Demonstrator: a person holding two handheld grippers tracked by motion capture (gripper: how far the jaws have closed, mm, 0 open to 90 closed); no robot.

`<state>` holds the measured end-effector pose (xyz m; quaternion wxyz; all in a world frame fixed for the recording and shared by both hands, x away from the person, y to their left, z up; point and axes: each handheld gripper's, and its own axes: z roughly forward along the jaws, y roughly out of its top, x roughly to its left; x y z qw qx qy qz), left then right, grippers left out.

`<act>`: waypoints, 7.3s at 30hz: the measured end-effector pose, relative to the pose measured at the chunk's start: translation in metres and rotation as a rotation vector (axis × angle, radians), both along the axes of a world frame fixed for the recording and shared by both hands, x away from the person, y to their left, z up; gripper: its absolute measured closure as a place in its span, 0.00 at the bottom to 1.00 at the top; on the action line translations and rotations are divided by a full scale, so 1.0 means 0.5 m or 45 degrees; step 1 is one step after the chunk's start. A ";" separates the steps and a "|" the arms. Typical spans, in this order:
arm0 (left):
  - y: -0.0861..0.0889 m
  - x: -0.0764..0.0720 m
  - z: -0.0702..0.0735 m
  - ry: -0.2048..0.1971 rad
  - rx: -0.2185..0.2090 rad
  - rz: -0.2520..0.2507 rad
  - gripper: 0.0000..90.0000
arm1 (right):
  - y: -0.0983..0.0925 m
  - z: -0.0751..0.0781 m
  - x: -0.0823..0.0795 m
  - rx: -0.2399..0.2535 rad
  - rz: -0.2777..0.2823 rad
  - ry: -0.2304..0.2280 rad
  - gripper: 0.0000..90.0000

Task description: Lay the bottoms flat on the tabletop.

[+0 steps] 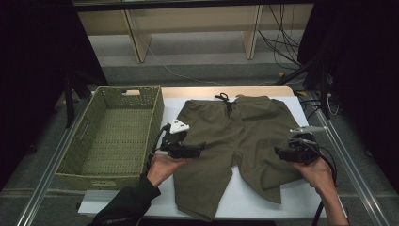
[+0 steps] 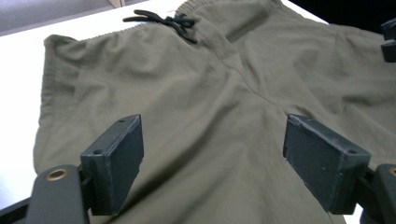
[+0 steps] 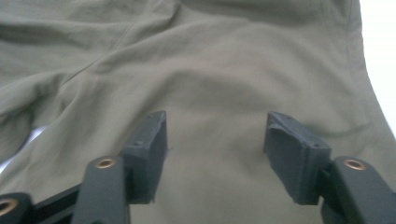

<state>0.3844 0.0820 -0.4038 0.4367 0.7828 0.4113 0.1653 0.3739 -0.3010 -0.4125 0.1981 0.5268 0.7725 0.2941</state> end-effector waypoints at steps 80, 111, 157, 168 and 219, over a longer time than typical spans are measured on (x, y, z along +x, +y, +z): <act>0.047 -0.116 -0.067 -0.039 0.017 -0.052 0.20 | 0.022 -0.097 -0.113 -0.140 0.027 0.288 0.93; 0.044 -0.115 -0.074 -0.044 0.047 -0.050 0.21 | 0.042 -0.097 0.021 -0.141 0.062 0.240 0.99; 0.041 -0.117 -0.071 -0.061 0.053 -0.056 0.21 | -0.089 -0.071 -0.072 -0.039 -0.210 0.225 0.58; 0.042 -0.119 -0.069 -0.070 0.052 -0.050 0.21 | -0.093 -0.077 -0.030 -0.050 -0.199 0.229 0.54; 0.040 -0.118 -0.073 -0.067 0.057 -0.054 0.21 | -0.129 -0.062 0.085 -0.007 -0.271 0.168 0.80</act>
